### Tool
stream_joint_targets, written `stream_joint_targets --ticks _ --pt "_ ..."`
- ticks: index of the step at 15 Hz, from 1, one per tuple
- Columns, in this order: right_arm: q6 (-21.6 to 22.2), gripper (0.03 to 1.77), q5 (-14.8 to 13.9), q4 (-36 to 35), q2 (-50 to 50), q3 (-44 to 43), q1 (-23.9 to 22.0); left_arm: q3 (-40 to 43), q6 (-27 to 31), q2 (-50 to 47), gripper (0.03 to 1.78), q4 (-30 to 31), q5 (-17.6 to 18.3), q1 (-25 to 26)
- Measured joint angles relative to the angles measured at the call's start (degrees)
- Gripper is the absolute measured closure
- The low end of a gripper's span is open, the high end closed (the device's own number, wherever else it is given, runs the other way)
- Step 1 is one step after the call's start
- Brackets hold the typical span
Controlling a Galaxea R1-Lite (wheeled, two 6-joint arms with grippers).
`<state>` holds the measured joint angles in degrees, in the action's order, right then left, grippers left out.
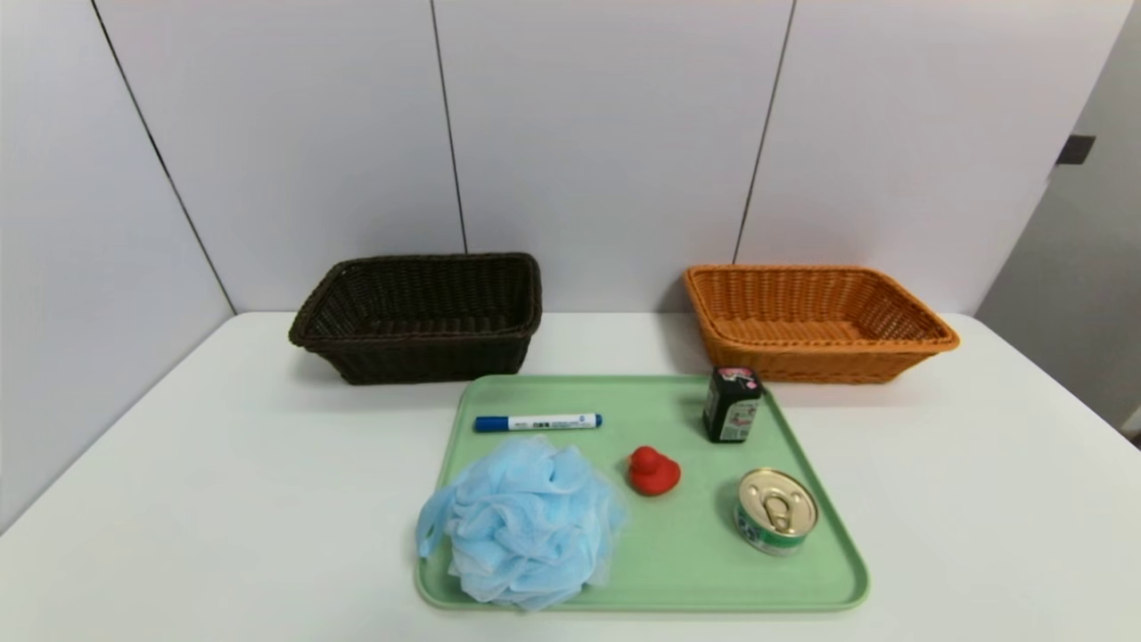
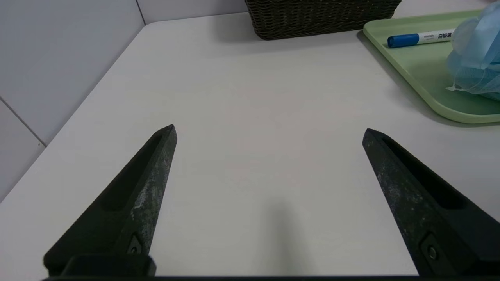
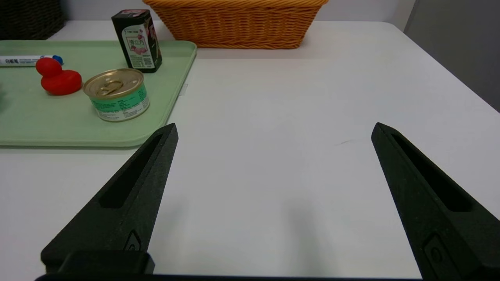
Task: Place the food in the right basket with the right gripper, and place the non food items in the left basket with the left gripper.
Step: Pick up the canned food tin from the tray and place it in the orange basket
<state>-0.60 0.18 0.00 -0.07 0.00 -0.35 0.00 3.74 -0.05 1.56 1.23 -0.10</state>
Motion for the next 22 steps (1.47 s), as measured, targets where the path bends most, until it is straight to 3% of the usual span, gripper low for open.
stream_joint_targets --ticks 4,9,14,19,22 --pt "-0.06 0.09 0.55 -0.22 0.02 -4.21 0.00 -3.16 0.06 0.00 0.12 -3.46 0.41 0.00" --pt "-0.28 0.09 4.63 6.08 2.07 -14.03 0.00 -11.50 -0.11 1.26 0.12 -9.57 3.36 -0.06" --pt "-0.34 0.09 10.26 0.77 15.03 -23.21 0.00 -22.21 -1.29 16.64 0.12 0.48 3.69 -0.09" --pt "-0.55 0.09 13.84 -6.80 31.33 -32.66 0.05 -32.82 -1.49 35.90 0.12 13.65 3.80 -0.09" --pt "-2.46 0.09 14.81 -9.70 41.22 -37.92 0.40 -38.00 -1.32 46.32 0.12 16.65 4.47 -0.11"
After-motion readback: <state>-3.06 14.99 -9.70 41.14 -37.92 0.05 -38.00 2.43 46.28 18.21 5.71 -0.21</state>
